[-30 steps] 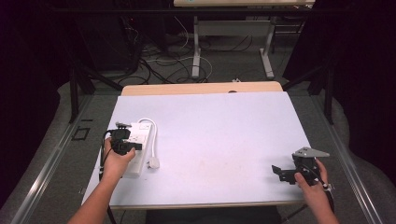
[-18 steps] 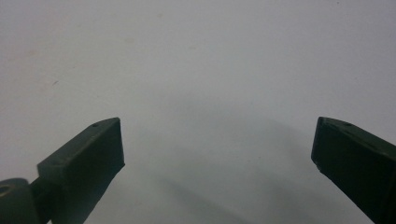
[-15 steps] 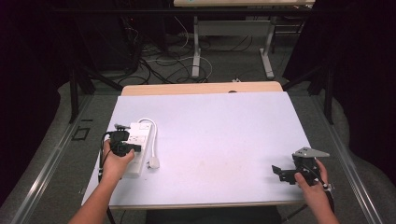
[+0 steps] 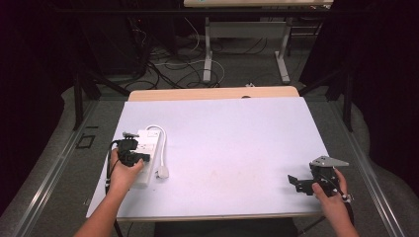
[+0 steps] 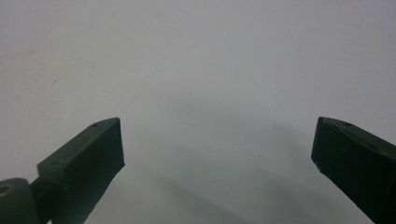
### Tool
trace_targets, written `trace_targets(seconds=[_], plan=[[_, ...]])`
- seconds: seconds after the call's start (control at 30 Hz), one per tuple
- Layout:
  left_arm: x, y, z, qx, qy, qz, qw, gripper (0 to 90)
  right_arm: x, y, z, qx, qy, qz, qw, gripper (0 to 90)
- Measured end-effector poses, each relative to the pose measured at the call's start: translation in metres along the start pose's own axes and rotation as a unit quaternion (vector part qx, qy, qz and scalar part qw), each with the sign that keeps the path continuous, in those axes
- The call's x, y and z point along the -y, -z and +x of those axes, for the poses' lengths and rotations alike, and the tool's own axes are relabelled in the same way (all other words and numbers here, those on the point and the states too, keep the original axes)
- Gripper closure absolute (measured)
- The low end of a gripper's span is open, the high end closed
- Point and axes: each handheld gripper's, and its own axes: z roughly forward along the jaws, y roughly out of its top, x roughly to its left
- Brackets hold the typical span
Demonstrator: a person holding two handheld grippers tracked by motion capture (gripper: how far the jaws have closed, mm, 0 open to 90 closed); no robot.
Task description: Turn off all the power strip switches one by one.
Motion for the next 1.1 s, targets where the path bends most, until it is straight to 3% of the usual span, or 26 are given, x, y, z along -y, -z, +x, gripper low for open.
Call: trace_targets(seconds=[0.23,0.27,0.33,0.47,0.5,0.6,0.67,1.1], plan=[[0.001,0.000,0.002,0.007,0.003,-0.006,1.0000,90.0,0.000,0.000,0.000,0.000,0.000,-0.001,1.0000,1.7],[0.001,0.001,0.004,0.015,0.001,0.002,0.9999,90.0,0.000,0.000,0.000,0.000,0.000,-0.001,1.0000,1.7],[0.002,0.000,0.004,0.014,0.008,-0.010,0.9998,90.0,0.000,0.000,0.000,0.000,-0.001,-0.001,1.0000,1.7],[0.002,0.002,0.006,0.017,0.007,-0.001,0.9998,90.0,0.000,0.000,0.000,0.001,0.000,-0.001,1.0000,1.7],[0.003,0.001,0.005,0.014,0.009,-0.011,0.9998,90.0,0.000,0.000,0.000,0.001,0.000,0.000,1.0000,1.7],[0.003,0.003,0.005,0.017,0.007,-0.003,0.9998,90.0,0.000,0.000,0.000,0.001,0.000,-0.001,1.0000,1.7],[0.004,0.002,0.004,0.014,0.011,-0.014,0.9997,90.0,0.000,0.000,0.000,0.001,-0.001,-0.001,1.0000,1.7],[0.007,0.014,0.000,0.023,0.003,-0.017,0.9996,90.0,0.000,0.001,0.000,0.000,0.000,-0.001,1.0000,1.7]])
